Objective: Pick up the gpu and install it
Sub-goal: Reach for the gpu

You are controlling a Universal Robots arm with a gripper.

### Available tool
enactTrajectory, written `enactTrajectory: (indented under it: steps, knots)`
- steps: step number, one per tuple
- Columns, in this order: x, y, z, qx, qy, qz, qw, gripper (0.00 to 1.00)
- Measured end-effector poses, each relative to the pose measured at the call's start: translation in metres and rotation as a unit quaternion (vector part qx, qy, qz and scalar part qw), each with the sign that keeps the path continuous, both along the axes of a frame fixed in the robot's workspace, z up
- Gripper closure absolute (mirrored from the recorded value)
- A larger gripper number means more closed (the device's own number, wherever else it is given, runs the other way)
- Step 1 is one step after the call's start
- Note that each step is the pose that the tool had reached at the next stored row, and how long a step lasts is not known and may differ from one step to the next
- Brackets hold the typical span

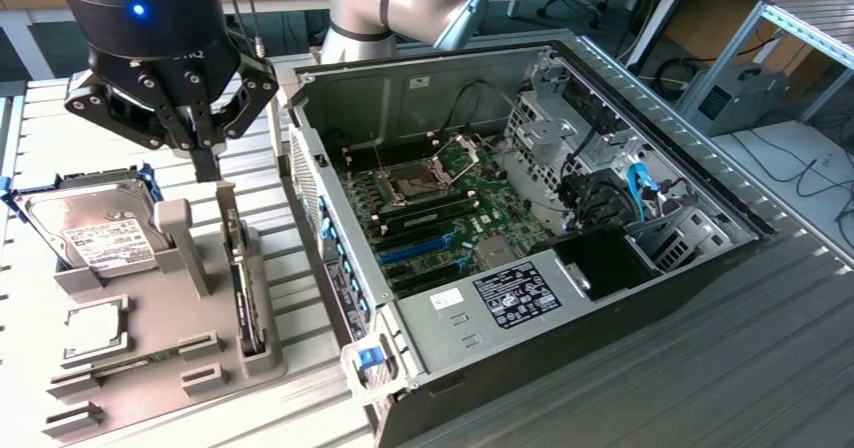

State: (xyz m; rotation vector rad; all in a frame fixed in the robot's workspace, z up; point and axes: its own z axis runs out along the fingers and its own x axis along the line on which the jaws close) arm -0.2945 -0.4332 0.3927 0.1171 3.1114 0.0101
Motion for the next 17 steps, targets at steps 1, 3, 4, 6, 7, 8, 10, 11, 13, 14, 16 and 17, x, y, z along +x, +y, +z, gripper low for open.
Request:
enactTrajectory:
  steps: [1,3,4,6,7,8,10,11,13,14,16,17]
  knots:
    - [-0.0001,-0.0001,0.0000,-0.0002,0.0000,0.000,1.0000,0.89]
    - [-0.0002,-0.0004,0.0000,-0.0006,0.0000,0.000,1.0000,0.89]
    - [-0.0003,-0.0006,0.0000,-0.0009,0.0000,0.000,1.0000,0.89]
    - [-0.0004,-0.0009,0.0000,-0.0012,0.0000,0.000,1.0000,0.89]
    - [-0.0005,-0.0010,-0.0001,-0.0014,0.0000,0.000,1.0000,0.89]
    - [-0.0006,-0.0012,-0.0001,-0.0016,0.0000,0.000,1.0000,0.89]
    - [-0.0008,-0.0015,-0.0001,-0.0020,0.0000,0.000,1.0000,0.89]
    - [-0.0009,-0.0017,-0.0001,-0.0022,0.0000,0.000,1.0000,0.89]
    - [-0.0010,-0.0019,-0.0001,-0.0026,0.0000,0.000,1.0000,0.89]
    - [-0.0011,-0.0021,-0.0001,-0.0028,0.0000,0.000,1.0000,0.89]
    - [-0.0013,-0.0025,-0.0001,-0.0034,0.0000,0.000,1.0000,0.89]
    - [-0.0015,-0.0030,-0.0001,-0.0037,0.0000,0.000,1.0000,0.89]
